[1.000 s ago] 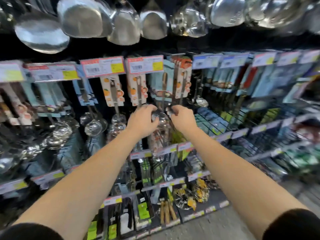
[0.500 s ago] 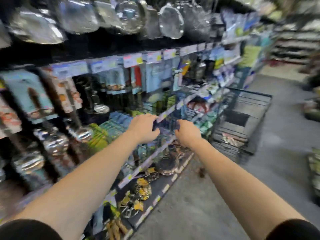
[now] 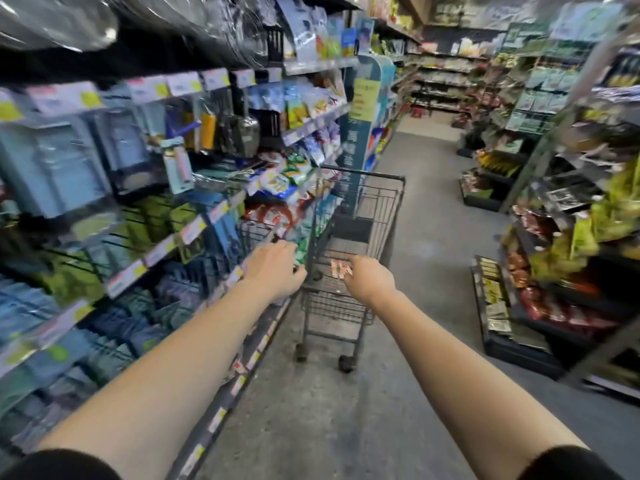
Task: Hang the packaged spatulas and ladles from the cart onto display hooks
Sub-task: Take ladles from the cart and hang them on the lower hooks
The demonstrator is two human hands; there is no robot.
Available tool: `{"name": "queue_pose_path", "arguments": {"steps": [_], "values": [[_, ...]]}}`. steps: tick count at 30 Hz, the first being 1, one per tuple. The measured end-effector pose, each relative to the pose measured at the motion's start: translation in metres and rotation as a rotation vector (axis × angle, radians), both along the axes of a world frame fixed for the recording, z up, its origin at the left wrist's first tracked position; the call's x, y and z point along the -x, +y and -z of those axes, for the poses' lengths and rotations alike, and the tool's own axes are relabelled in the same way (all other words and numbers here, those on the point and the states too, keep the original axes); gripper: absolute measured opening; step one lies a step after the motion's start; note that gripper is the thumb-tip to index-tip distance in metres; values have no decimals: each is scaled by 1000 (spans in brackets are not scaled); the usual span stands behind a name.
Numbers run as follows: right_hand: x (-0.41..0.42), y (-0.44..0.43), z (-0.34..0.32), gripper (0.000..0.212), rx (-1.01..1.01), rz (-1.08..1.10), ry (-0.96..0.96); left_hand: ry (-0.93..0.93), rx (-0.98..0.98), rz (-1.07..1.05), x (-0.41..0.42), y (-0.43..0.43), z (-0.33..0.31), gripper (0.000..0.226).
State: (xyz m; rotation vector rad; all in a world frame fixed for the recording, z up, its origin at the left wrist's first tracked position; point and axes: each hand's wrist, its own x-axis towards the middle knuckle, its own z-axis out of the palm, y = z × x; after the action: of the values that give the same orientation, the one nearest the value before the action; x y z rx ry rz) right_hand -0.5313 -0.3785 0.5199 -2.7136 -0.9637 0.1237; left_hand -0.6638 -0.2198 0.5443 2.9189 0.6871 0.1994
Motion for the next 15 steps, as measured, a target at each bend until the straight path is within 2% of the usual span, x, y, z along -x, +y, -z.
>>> {"name": "queue_pose_path", "arguments": {"steps": [7, 12, 15], "values": [[-110, 11, 40, 38, -6, 74, 49, 61, 35, 60, -123, 18, 39, 61], [-192, 55, 77, 42, 27, 111, 90, 118, 32, 89, -219, 67, 75, 51], [-245, 88, 97, 37, 42, 158, 150, 156, 33, 114, -285, 100, 96, 58]]}}
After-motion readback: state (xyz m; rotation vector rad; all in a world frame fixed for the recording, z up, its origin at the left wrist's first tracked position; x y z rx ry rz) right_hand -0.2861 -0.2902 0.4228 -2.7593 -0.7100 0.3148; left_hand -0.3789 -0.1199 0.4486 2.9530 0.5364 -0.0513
